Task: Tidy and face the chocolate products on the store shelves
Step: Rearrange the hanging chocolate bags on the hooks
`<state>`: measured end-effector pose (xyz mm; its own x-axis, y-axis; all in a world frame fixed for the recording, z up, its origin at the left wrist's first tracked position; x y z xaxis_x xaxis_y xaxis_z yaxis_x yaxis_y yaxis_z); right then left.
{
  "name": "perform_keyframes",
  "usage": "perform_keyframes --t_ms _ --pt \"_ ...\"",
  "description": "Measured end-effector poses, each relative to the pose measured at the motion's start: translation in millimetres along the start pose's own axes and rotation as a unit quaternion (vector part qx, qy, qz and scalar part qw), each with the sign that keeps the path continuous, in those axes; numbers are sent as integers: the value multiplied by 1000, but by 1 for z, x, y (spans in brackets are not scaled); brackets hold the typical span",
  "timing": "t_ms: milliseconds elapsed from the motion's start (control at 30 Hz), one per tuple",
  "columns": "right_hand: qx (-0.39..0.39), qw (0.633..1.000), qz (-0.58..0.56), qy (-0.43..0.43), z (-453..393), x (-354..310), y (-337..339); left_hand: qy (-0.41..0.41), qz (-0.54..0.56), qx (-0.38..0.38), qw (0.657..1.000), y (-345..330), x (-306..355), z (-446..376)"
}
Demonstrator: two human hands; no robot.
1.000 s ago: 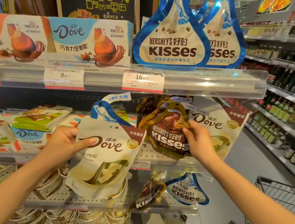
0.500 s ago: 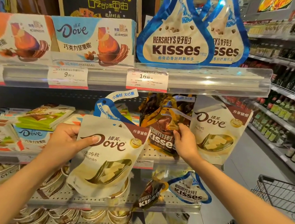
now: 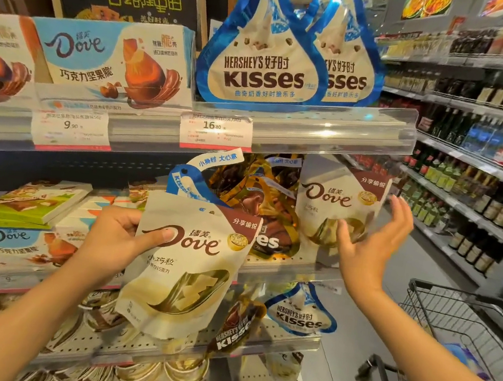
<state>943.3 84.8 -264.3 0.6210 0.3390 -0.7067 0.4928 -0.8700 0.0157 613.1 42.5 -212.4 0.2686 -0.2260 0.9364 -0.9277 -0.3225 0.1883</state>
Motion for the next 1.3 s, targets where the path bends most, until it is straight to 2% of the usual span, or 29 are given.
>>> perform_keyframes --t_ms 67,167,233,333,467,633,767,900,1000,1100,1167,1300 --pt "-21 997 16 -74 -8 4 1 -3 0 -13 1000 -7 1 -1" --pt "-103 965 -89 -225 -18 10 -8 -12 -19 -28 999 -14 1 -2" --pt "-138 944 -124 -272 -22 19 -14 -18 -21 -43 999 -19 2 -2" --pt "-149 935 -116 -301 -28 27 -20 -23 -8 -64 998 -25 5 0" --pt "-123 941 -114 -295 -32 22 -12 -50 8 -95 994 -29 3 4" --pt "-70 971 -106 -201 -20 -7 36 -84 51 -176 980 -34 4 11" --pt "-145 964 -131 -182 -8 -23 65 -85 31 -223 971 -48 1 14" --pt "-258 913 -210 -237 2 -24 72 -124 32 -291 948 -69 3 24" --pt "-349 871 -235 -253 7 -22 70 -148 10 -308 940 -83 8 30" --pt "-432 854 -195 -216 7 -13 64 -148 3 -306 941 -98 13 35" --pt "-464 830 -196 -239 4 -6 61 -127 10 -295 947 -106 16 39" --pt "-499 774 -289 -262 -1 1 56 -94 29 -263 960 -116 20 52"
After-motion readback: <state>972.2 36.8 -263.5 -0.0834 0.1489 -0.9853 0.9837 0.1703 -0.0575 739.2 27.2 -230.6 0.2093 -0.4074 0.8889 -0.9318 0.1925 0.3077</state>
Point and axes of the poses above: each hand's wrist, its own z-axis away from the middle knuckle, its own y-axis out of the back of the hand, x = y × z, the point moved 1 cm from there along -z, towards the middle knuckle, and after that the axes turned 11 degrees about x, right-handed, at the moved point
